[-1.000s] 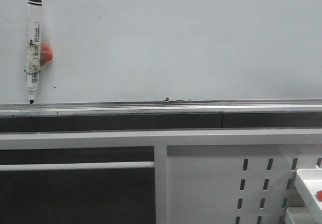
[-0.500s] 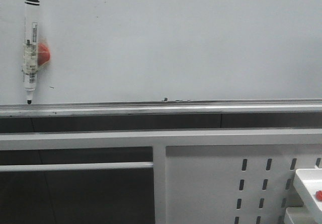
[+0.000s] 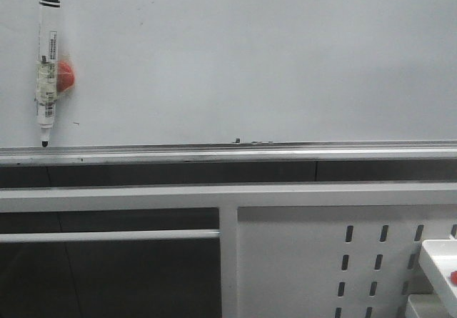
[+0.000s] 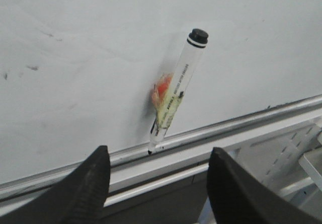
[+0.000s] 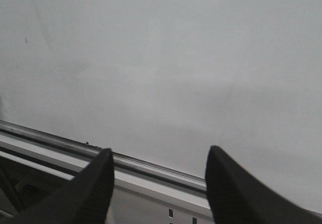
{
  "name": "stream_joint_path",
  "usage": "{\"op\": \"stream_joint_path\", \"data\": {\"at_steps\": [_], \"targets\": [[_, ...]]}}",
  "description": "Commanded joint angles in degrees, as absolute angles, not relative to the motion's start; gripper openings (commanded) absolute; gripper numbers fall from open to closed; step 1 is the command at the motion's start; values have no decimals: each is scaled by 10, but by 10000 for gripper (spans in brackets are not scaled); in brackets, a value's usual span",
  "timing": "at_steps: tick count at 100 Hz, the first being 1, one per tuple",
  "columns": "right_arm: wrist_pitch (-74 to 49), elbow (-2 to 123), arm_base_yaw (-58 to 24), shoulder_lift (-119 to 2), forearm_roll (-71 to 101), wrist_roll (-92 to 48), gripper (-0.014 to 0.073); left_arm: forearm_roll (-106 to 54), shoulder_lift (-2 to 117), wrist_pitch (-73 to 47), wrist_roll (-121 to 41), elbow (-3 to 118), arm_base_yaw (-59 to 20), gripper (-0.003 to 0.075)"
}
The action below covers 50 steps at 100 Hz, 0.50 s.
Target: Write number 1 on whiteboard
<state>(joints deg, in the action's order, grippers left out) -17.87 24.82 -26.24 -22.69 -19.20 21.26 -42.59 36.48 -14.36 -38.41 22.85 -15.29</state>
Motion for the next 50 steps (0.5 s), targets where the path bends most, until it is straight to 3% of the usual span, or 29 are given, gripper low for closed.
{"op": "stream_joint_path", "data": {"at_steps": [1,21,50], "targets": [[-127,269,-260,-236,-209,204,371,-467,371,-51,-416,225,-187,396],[-127,269,-260,-240,-223,204,371,-467,409,60,-416,188,-306,390],[-127,269,-260,-252,-235,204,371,-548,536,329,-390,184,-441,386]]}}
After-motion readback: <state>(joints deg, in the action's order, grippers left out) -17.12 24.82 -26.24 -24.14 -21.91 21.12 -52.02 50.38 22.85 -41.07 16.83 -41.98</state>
